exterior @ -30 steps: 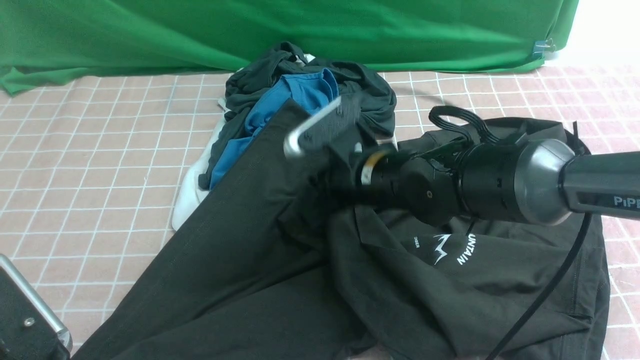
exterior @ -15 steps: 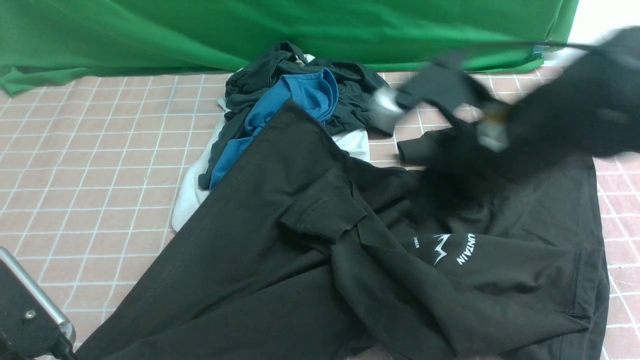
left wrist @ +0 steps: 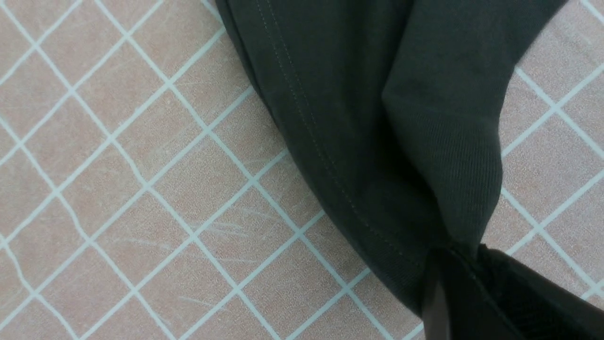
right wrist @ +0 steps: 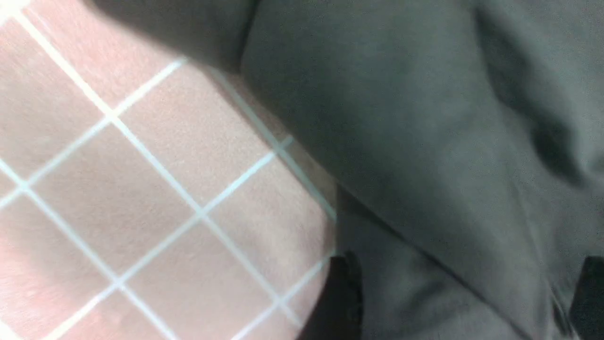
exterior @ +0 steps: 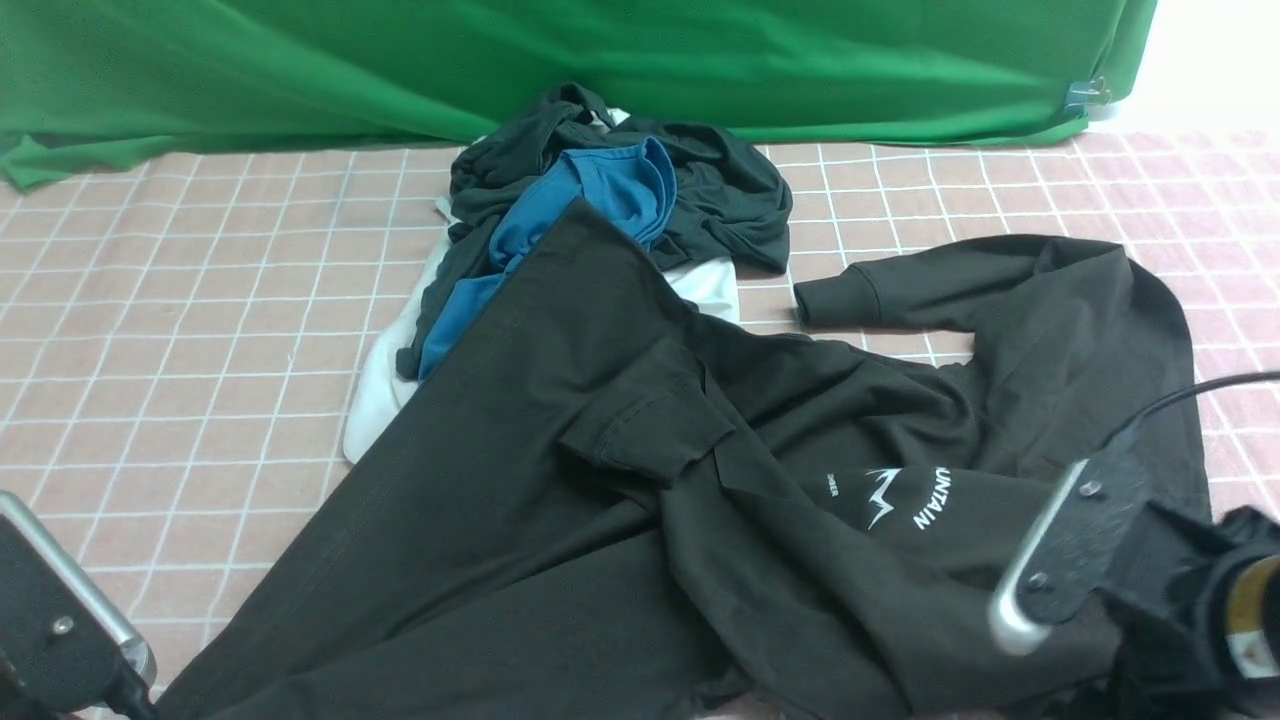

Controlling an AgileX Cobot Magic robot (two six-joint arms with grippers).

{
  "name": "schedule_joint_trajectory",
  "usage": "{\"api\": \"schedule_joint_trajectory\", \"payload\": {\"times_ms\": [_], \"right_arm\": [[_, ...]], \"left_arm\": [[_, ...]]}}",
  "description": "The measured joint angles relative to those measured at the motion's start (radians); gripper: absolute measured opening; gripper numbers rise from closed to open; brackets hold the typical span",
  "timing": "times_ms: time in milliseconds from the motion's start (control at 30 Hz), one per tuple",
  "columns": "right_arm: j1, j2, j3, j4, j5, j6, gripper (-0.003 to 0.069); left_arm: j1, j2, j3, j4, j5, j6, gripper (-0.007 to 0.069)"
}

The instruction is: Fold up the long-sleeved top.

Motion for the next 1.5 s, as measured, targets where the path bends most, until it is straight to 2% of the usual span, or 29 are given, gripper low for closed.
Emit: {"api": "schedule_joint_trajectory", "payload": {"times_ms": [167,267,633,933,1233,1333,1400,1433,1500], "right_arm": [[0.0,0.15,0.0,-0.078,-0.045,-0.002,0.0591],[0.0,0.256,-0.02,-0.125,-0.049,0.051,0.0585],[0.0,0.305,-0.139,-0.139,-0.038,0.137,0.0582],[0.0,0.291,-0.199,0.037,0.062,0.125,0.0581],[0.0,0.322,-0.212,0.031,-0.063,0.081,0.0562],[0.0,0.352,-0.214,0.031,-0.073,0.049,0.0471],[0.0,0.355,-0.233,0.031,-0.037,0.025,0.0337],[0.0,0.349,-0.248,0.032,0.004,0.02,0.0239],[0.0,0.334,-0.269,0.032,0.049,0.012,0.0134]], "left_arm": [[0.0,0.0,0.0,-0.012,0.0,0.0,0.0033],[0.0,0.0,0.0,-0.016,0.0,0.0,0.0033],[0.0,0.0,0.0,-0.02,0.005,0.0,0.0033],[0.0,0.0,0.0,-0.02,0.005,0.0,0.0033],[0.0,0.0,0.0,-0.02,-0.01,0.0,0.0033],[0.0,0.0,0.0,-0.02,-0.01,0.0,0.0033],[0.0,0.0,0.0,-0.02,-0.01,0.0,0.0033],[0.0,0.0,0.0,-0.02,-0.01,0.0,0.0033],[0.0,0.0,0.0,-0.02,-0.01,0.0,0.0033]]}}
